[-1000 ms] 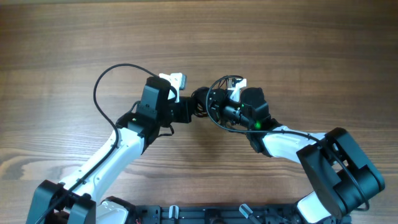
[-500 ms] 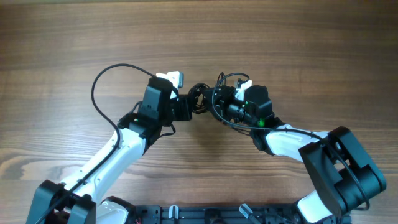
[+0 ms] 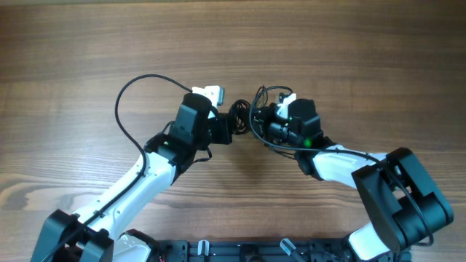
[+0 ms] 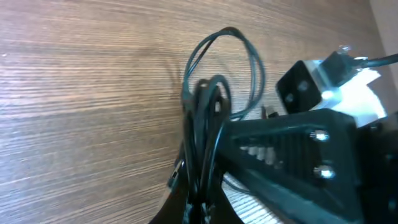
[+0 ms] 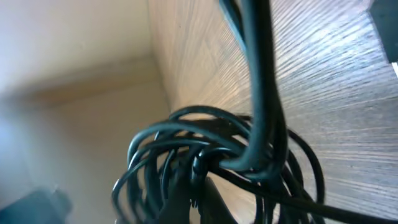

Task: Untangle cables

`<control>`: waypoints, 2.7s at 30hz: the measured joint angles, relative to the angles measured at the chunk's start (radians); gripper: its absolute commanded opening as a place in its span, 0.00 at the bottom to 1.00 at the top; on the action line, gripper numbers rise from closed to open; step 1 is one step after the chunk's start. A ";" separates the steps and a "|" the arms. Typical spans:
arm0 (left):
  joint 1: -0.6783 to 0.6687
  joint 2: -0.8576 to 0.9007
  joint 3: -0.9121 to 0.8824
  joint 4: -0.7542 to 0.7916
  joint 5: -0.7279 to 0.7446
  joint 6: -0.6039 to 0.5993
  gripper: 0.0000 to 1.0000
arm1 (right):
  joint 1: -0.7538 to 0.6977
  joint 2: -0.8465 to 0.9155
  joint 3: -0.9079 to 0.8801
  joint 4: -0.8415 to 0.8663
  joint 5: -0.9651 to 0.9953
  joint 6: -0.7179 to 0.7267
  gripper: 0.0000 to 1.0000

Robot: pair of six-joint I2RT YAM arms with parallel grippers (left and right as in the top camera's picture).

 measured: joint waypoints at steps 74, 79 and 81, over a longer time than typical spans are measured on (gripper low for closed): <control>0.130 0.000 0.004 -0.025 0.369 0.129 0.04 | -0.005 0.002 -0.002 0.067 -0.084 -0.005 0.31; 0.135 0.000 0.004 -0.013 0.424 0.152 0.04 | -0.005 0.002 -0.002 0.068 -0.073 -0.005 0.09; 0.136 0.000 0.004 -0.012 0.435 0.159 0.04 | -0.005 0.002 -0.002 0.069 -0.073 -0.001 0.04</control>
